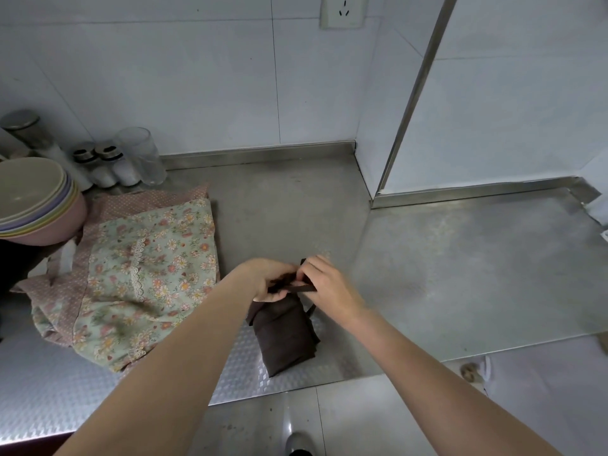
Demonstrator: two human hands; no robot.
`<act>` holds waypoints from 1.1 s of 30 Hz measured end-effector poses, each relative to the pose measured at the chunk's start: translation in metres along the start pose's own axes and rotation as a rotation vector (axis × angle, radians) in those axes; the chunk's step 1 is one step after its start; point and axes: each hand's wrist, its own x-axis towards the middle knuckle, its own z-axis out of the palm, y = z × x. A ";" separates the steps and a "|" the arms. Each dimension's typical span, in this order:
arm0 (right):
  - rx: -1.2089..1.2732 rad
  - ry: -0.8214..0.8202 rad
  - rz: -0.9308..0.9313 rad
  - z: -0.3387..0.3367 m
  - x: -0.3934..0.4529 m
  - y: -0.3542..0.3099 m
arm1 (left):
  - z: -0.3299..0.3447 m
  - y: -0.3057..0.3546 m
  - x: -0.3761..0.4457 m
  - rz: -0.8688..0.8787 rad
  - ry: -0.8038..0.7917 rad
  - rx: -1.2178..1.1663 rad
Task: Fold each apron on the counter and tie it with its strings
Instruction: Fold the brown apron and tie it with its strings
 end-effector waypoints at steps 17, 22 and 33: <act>0.281 -0.650 0.885 -0.029 -0.032 -0.004 | 0.032 0.009 0.017 0.314 0.078 -0.015; -0.014 -0.884 0.716 -0.033 -0.025 -0.008 | 0.018 0.014 0.008 0.418 0.107 0.120; 0.999 -0.125 1.089 -0.056 0.012 -0.019 | -0.004 0.023 -0.019 0.472 0.071 -0.023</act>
